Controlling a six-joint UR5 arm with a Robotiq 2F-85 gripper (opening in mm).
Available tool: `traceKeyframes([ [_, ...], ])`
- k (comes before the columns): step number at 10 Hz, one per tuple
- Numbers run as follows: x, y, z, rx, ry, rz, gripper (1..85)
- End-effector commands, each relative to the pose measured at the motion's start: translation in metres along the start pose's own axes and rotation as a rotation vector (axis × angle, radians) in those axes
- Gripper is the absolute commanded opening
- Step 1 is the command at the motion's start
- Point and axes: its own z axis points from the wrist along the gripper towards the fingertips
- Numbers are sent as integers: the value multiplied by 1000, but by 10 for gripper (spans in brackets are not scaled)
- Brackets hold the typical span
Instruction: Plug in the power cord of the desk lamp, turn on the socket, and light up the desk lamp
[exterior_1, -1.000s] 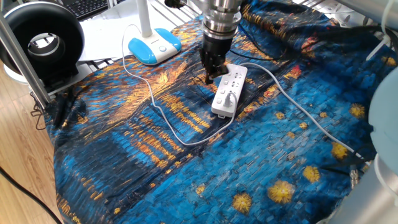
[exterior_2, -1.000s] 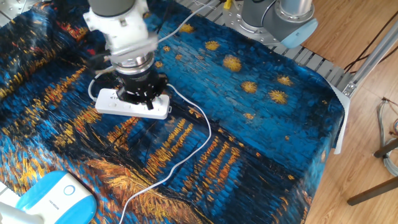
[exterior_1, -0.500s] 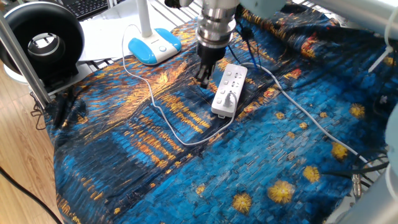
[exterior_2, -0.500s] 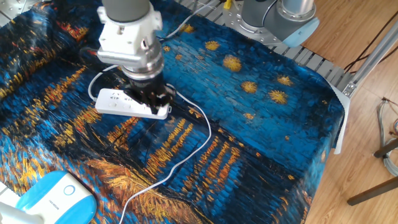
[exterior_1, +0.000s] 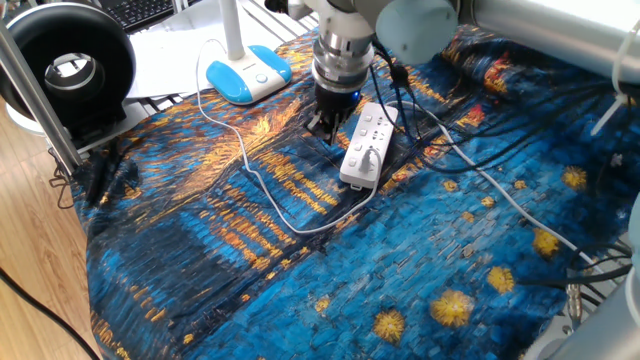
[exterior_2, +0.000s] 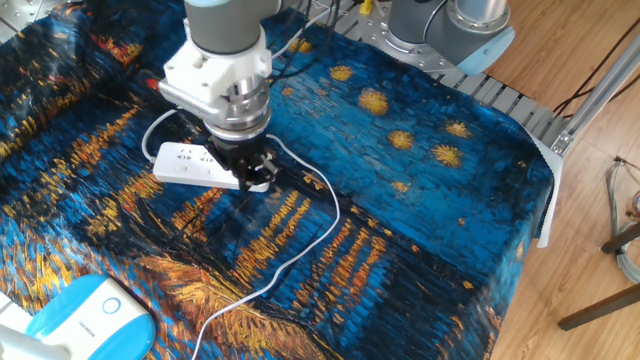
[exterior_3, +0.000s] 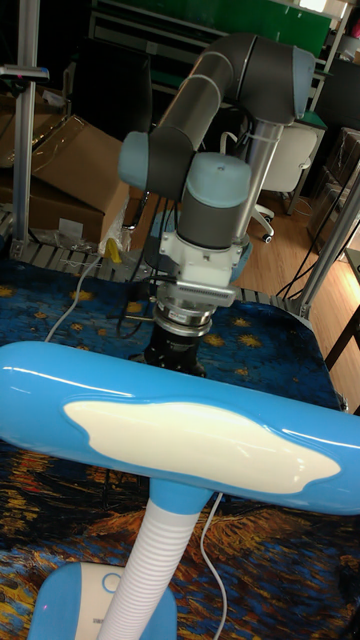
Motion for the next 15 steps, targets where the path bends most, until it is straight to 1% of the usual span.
traceKeyframes([
  [1,6,-1,9,-32,7,229,13],
  [2,-1,-9,6,-5,-16,214,13],
  [3,-7,-10,4,-11,-37,157,13],
  [4,-11,-15,3,4,-47,107,13],
  [5,-4,-14,3,-3,-26,76,13],
  [6,3,-17,3,1,-7,110,13],
  [7,2,-32,2,63,-20,118,13],
  [8,-2,-23,3,34,-36,111,13],
  [9,-7,-27,2,59,-59,49,13],
  [10,-13,-25,-1,60,-82,12,13],
  [11,-6,-15,1,22,-58,-12,13],
  [12,11,-2,5,-24,-7,-50,13],
  [13,12,-8,8,10,-12,-114,13],
  [14,18,-11,10,19,3,-182,13],
  [15,22,-15,13,16,11,-225,13],
])
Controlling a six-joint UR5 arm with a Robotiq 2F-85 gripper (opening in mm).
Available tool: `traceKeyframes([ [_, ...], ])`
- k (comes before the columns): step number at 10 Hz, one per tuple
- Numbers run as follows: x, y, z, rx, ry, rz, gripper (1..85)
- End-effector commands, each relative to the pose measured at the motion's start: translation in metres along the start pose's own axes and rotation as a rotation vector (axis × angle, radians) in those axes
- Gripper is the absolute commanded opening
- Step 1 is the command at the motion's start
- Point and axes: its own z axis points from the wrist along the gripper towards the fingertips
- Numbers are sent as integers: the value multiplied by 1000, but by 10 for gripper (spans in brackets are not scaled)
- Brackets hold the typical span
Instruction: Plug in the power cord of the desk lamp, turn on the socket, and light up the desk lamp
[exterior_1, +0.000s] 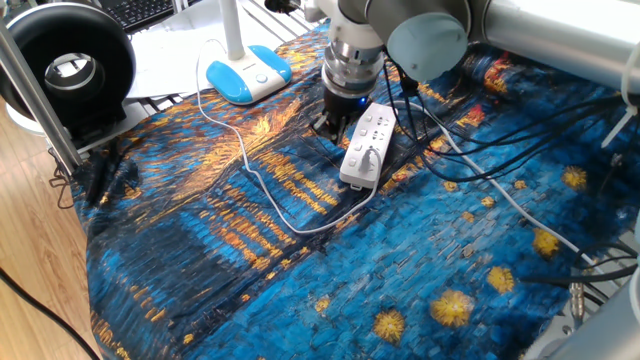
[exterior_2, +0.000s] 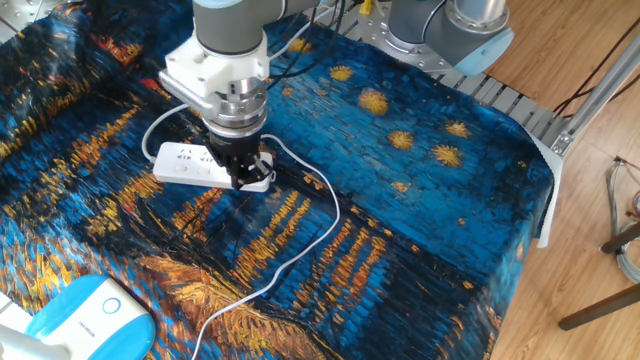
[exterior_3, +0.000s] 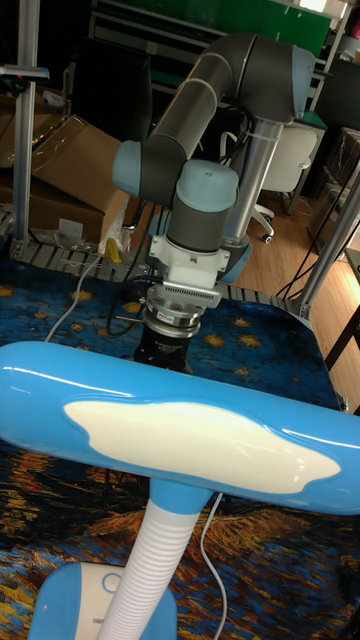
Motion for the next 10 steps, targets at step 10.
traceKeyframes([
  [10,27,3,15,-70,30,-217,13],
])
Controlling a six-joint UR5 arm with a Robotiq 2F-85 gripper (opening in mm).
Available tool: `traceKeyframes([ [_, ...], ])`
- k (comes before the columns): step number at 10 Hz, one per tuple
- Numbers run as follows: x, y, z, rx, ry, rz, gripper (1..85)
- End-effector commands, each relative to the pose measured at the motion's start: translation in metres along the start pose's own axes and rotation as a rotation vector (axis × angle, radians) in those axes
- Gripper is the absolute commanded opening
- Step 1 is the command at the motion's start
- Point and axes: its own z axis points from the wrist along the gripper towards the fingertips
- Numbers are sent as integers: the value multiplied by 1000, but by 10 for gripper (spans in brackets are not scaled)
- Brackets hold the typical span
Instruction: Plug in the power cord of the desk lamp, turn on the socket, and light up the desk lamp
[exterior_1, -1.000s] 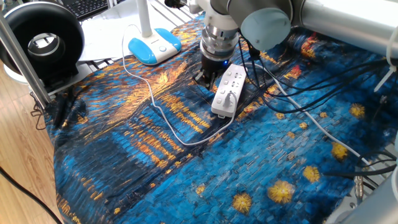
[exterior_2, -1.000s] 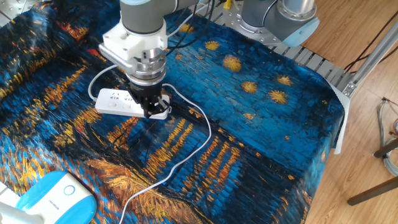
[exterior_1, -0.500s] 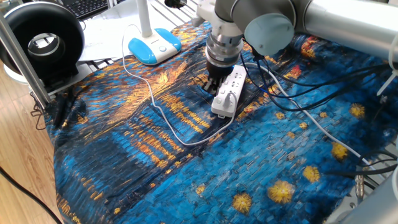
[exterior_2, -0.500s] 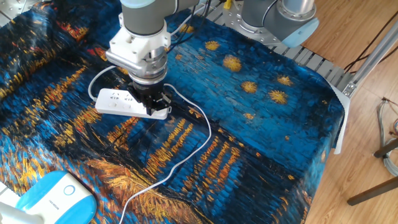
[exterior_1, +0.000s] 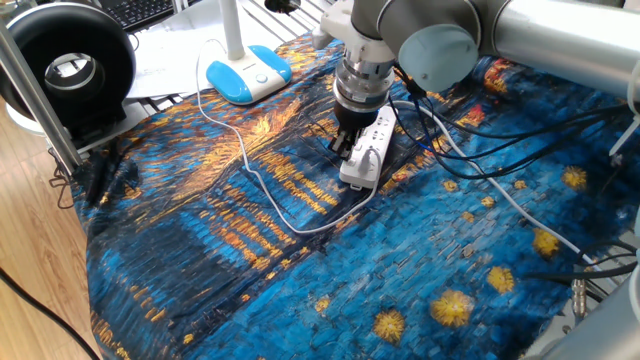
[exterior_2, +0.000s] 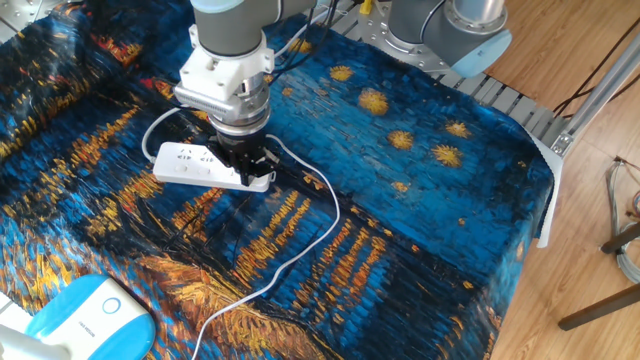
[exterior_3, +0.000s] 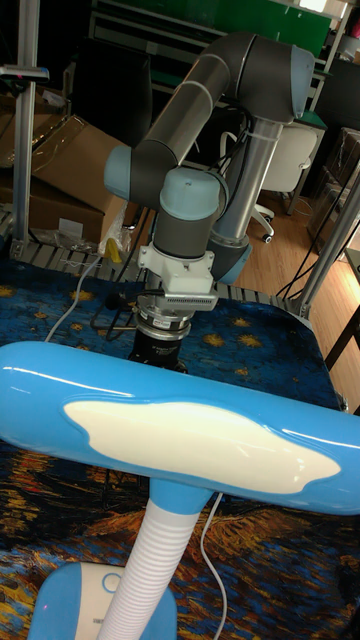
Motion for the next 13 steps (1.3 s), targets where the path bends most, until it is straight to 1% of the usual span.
traceKeyframes([
  [1,3,6,-1,-27,3,3,13],
  [4,3,2,0,-14,2,0,13],
  [6,2,2,1,-13,1,-3,13],
  [7,3,3,1,-19,5,-2,13],
  [8,8,8,1,-37,21,-1,13],
  [9,12,5,2,-26,35,-10,13],
  [13,12,-1,5,-14,32,-17,13],
])
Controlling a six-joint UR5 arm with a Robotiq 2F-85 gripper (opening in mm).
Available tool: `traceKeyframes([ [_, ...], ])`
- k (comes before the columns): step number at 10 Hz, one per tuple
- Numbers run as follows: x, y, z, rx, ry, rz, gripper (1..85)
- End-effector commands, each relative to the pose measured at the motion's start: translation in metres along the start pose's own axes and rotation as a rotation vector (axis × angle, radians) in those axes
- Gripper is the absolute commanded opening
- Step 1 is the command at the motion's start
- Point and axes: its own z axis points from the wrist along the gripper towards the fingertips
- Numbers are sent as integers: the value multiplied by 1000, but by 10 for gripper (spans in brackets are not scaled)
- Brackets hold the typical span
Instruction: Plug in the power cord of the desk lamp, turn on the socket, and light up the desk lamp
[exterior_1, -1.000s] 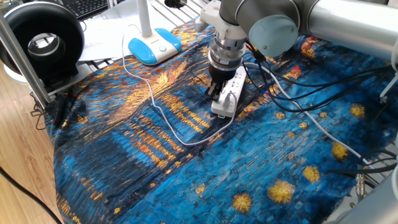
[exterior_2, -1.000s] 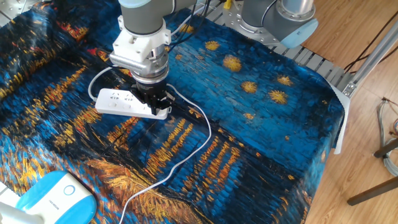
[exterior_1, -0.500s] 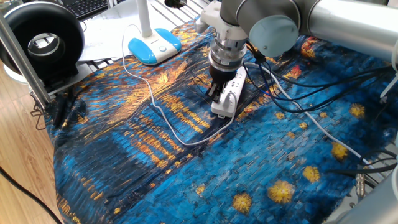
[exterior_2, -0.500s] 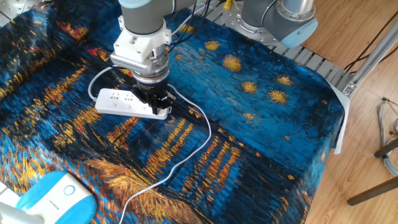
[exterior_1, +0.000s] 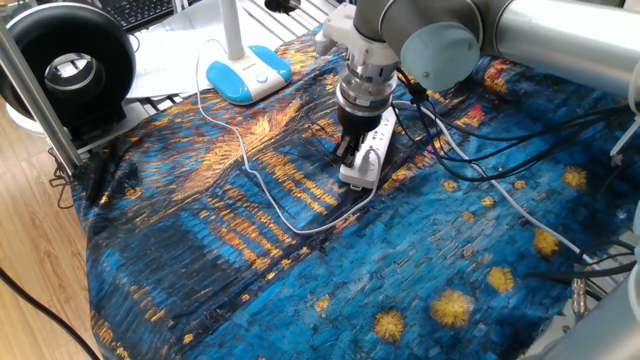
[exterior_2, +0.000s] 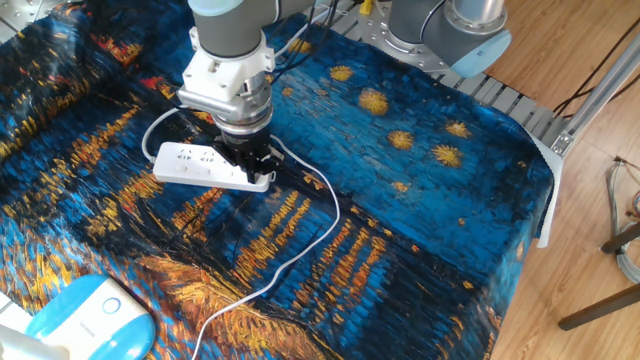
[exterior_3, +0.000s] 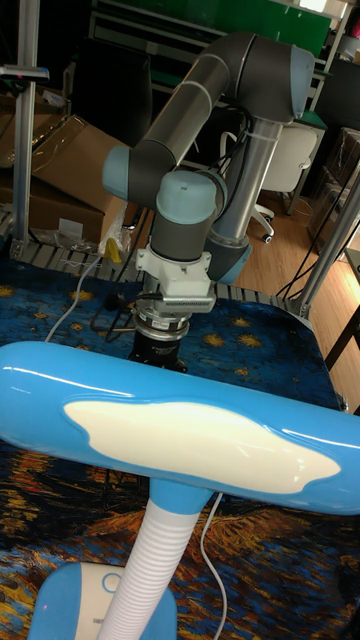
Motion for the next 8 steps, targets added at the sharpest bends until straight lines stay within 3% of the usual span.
traceKeyframes([
  [1,-1,-1,1,-2,-2,3,13],
  [8,3,-13,-7,14,15,-19,13],
])
